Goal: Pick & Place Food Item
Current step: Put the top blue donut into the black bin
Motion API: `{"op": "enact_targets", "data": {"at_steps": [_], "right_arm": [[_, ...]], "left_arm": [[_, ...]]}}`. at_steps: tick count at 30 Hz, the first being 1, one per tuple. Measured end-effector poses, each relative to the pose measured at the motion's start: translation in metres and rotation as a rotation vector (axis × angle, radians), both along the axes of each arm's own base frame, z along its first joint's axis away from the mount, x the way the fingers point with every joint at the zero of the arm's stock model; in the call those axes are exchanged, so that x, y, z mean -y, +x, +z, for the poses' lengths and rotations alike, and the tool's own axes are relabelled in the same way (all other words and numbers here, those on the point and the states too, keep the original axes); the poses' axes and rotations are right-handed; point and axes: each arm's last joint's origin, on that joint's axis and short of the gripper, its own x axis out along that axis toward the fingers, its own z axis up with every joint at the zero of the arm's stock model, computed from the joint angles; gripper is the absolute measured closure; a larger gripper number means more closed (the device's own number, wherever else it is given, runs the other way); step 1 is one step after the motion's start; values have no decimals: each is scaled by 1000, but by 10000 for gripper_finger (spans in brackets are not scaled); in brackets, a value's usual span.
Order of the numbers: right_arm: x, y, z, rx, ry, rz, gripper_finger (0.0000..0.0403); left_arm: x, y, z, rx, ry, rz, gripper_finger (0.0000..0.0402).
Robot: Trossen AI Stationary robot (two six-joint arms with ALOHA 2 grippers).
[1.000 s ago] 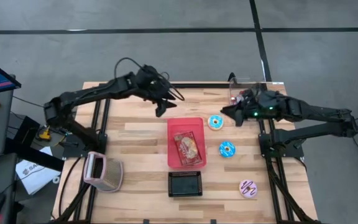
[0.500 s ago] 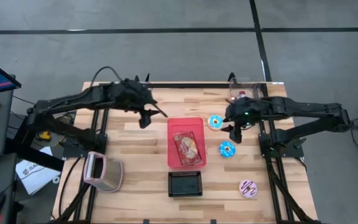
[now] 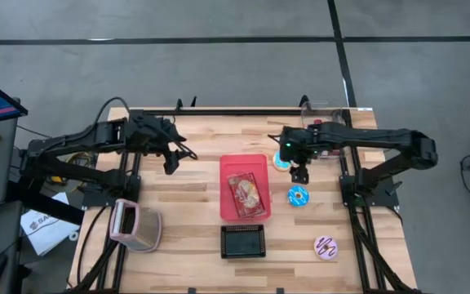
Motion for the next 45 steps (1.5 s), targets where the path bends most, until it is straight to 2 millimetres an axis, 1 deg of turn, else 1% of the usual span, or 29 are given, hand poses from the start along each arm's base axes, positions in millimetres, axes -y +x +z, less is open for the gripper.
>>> {"op": "enact_targets", "data": {"at_steps": [3,7,11,18,20,27,41,45], "right_arm": [[7,10,-11,-14,21,18,137],[16,17,-28,-75,66,21,137],[26,24,-41,-101,80,26,137],[49,31,-59,-112,83,-21,137],[52,32,-65,-122,95,-30,137],[50,37,-75,-106,111,-32,137],[47,31,-98,-78,109,-83,137],[47,28,-104,-88,78,-106,137]], "left_arm": [[2,-4,-13,0,-46,-2,148],[3,-6,-26,25,-89,-17,146],[4,-7,-37,47,-104,-36,142],[9,-6,-46,70,-102,-67,141],[11,-6,-47,77,-103,-74,141],[15,-4,-48,90,-120,-85,141],[16,-3,-46,122,-150,-73,141],[17,-3,-46,126,-172,-77,141]]}}
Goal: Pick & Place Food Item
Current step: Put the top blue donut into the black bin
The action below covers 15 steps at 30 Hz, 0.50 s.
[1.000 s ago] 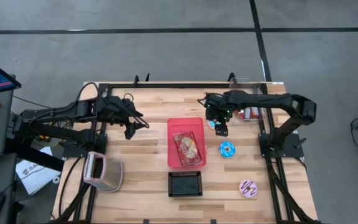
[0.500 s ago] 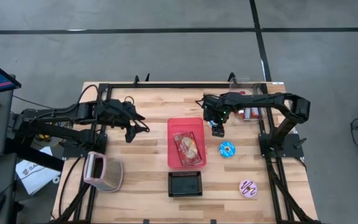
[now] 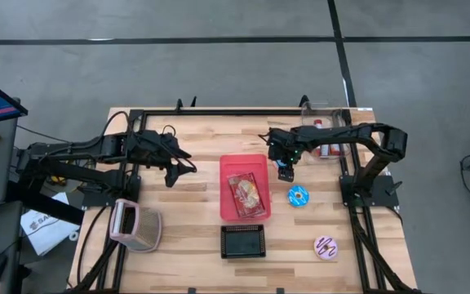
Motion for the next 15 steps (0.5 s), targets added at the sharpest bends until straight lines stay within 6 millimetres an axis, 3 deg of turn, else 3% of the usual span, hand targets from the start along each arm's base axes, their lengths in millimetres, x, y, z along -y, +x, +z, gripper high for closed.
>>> {"op": "enact_targets", "data": {"at_steps": [15], "right_arm": [[2,-7,-15,21,-29,-80,152]], "left_arm": [[6,3,3,45,-21,-23,141]]}}
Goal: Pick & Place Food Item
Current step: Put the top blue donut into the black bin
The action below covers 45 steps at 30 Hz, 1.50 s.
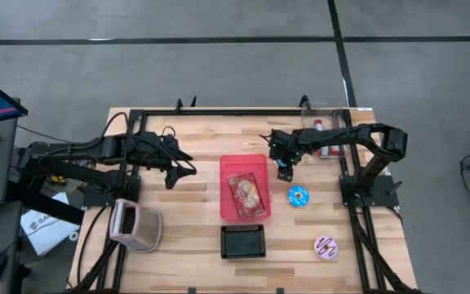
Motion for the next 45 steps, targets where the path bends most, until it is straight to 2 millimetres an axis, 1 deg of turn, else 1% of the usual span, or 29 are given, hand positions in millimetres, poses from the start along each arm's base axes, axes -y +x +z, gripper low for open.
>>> {"op": "enact_targets", "data": {"at_steps": [6,10,13,18,21,23,28,32,34,36,39,42,45], "right_arm": [[-1,-3,-7,18,8,-78,200],[-2,-2,-5,26,46,-130,242],[-6,-2,5,37,121,-121,271],[-24,-9,35,43,198,-63,298],[-42,-14,59,72,227,-44,299],[-57,-19,76,109,263,-38,293],[-106,-30,118,231,345,-18,267],[-151,-34,141,282,389,4,248],[-172,-30,147,294,395,11,245],[-191,-23,147,281,392,34,245],[-213,-4,145,263,373,81,248],[-226,19,140,247,341,141,248],[-232,41,131,229,312,177,248]], "left_arm": [[1,0,0,0,-3,-2,141],[1,0,0,2,-14,5,141],[2,0,0,2,-17,2,141],[4,0,0,2,-17,-14,141],[5,0,0,3,-16,-18,141],[6,0,0,3,-18,-18,141],[6,0,0,4,-21,-16,141],[6,1,1,11,-26,-13,141],[6,1,1,19,-26,-14,141],[6,2,2,28,-25,-12,141],[6,2,3,41,-19,-2,141],[6,3,4,54,-23,7,141],[6,3,4,58,-33,13,141]]}}
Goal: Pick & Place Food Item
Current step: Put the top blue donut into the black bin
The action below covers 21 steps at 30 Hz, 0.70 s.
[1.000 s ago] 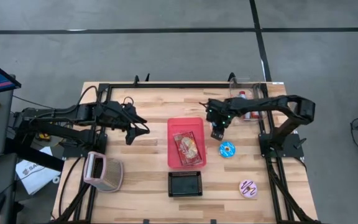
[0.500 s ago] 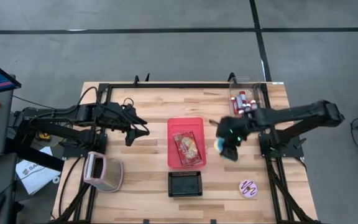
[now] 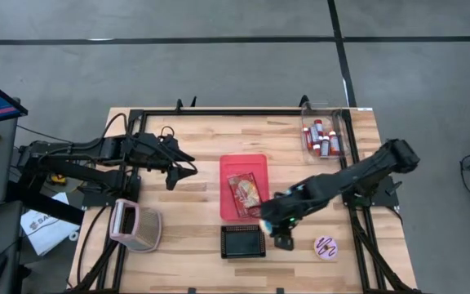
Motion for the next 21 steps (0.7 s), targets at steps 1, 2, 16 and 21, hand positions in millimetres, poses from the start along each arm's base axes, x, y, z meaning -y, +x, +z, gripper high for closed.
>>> {"op": "enact_targets", "data": {"at_steps": [1,2,16,21], "right_arm": [[-2,7,-3,1,-3,3,248],[-3,13,-6,-1,-6,5,248],[-48,55,-47,13,27,12,264],[-50,69,-54,45,33,11,264]], "left_arm": [[0,0,0,1,-12,6,141],[0,0,0,2,-15,8,141],[12,0,0,7,-24,-41,141],[17,0,0,9,-19,-32,141]]}}
